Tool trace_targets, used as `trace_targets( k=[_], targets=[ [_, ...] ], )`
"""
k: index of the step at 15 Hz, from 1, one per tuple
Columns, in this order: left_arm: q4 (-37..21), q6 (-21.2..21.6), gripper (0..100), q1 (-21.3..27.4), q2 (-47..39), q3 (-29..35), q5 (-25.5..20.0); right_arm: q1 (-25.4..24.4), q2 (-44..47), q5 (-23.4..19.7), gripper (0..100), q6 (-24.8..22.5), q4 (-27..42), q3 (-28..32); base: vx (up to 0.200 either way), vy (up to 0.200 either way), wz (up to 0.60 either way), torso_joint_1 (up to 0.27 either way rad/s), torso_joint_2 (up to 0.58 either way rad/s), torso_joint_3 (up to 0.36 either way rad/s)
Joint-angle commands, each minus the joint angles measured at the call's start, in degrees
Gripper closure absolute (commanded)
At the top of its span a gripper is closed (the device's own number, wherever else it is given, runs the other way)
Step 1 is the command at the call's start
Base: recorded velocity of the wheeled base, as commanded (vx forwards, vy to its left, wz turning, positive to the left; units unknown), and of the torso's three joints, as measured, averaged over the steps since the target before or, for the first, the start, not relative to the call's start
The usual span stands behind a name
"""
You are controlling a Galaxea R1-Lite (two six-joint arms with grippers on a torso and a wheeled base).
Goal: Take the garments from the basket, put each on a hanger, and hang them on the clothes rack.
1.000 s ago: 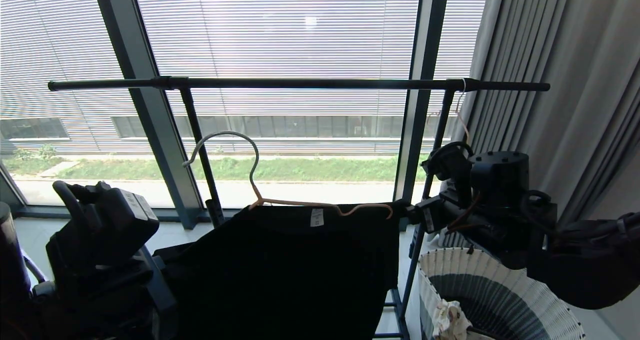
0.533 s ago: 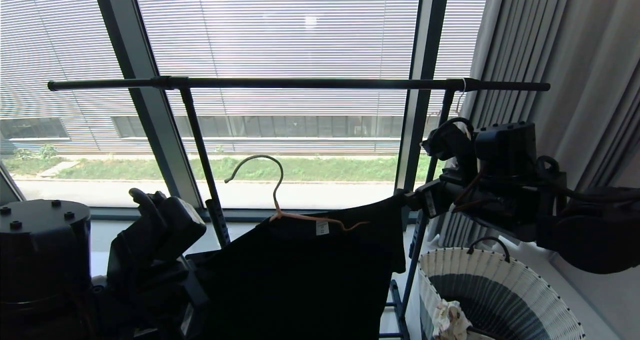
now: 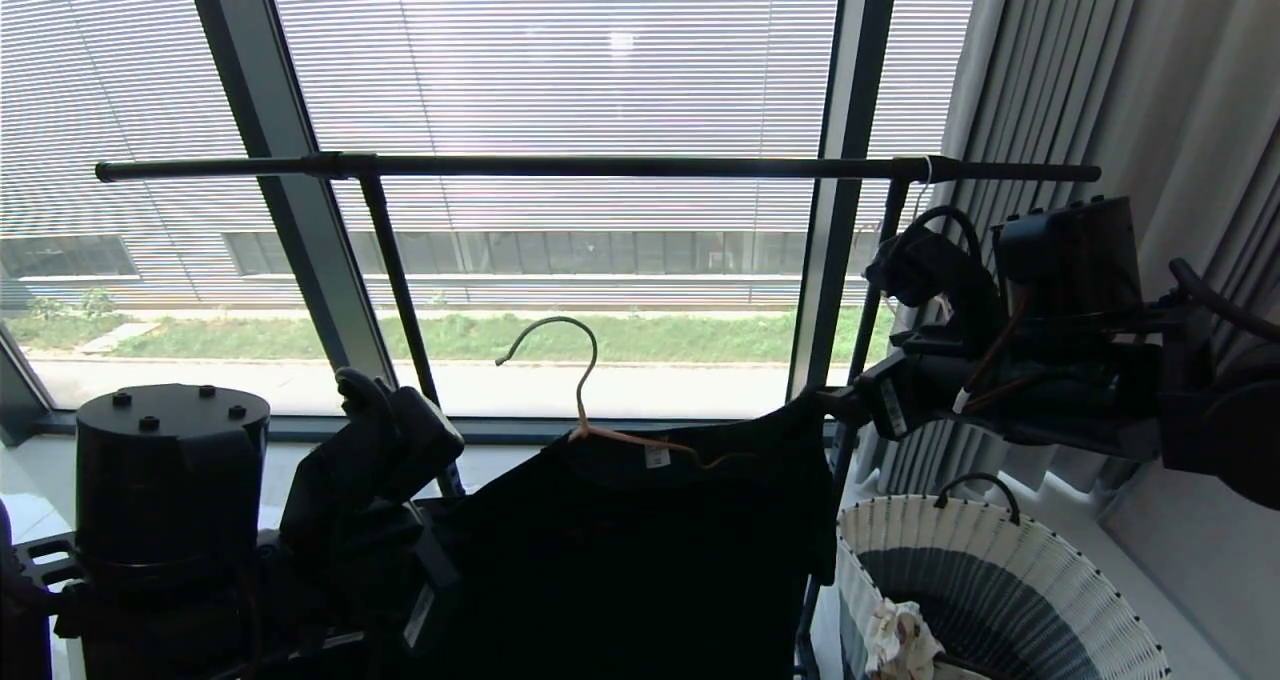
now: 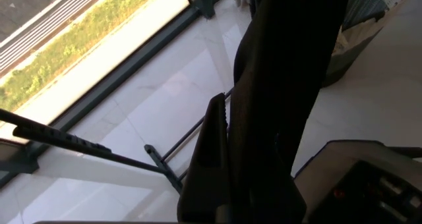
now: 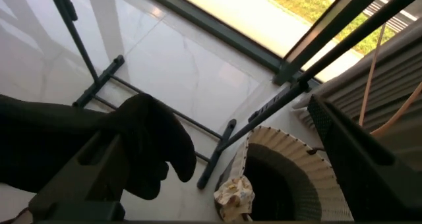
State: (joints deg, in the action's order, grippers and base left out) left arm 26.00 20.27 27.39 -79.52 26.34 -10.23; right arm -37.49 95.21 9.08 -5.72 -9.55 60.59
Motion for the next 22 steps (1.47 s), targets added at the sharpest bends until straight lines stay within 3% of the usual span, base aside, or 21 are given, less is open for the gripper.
trace_targets(
  k=[1, 11, 14, 18, 20, 22],
  targets=[
    [0.1, 0.0, 100, 0.1, -1.6, 1.1, -0.1, 0.0, -1.6, -0.2, 0, -0.1, 0.5, 0.1, 0.0, 0.0, 0.0, 0.0, 0.0, 0.0],
    [0.3, -0.1, 100, 0.9, 0.1, 0.3, -0.6, 0.0, -5.5, -5.8, 0, -1.5, 7.9, 1.6, 0.0, 0.0, 0.0, 0.0, 0.0, 0.0],
    [1.2, -0.1, 100, 4.2, 0.9, 0.1, -1.6, 0.0, -7.1, -12.1, 0, -7.2, 10.0, 1.6, 0.0, 0.0, 0.0, 0.0, 0.0, 0.0],
    [9.4, -0.1, 100, 7.1, 0.8, -1.4, -2.6, -0.3, -8.7, -22.7, 0, -21.1, 16.7, 2.8, 0.0, 0.0, 0.0, 0.0, 0.0, 0.0],
    [9.8, -0.1, 100, 7.1, 0.9, -2.0, -3.8, -1.3, -7.7, -24.8, 0, -25.2, 19.3, 4.7, 0.0, 0.0, 0.0, 0.0, 0.0, 0.0],
    [9.9, -0.1, 100, 8.2, 0.9, -1.7, -3.8, -4.3, -5.4, -24.8, 0, -25.4, 19.7, 6.2, 0.0, 0.0, 0.0, 0.0, 0.0, 0.0]
  ],
)
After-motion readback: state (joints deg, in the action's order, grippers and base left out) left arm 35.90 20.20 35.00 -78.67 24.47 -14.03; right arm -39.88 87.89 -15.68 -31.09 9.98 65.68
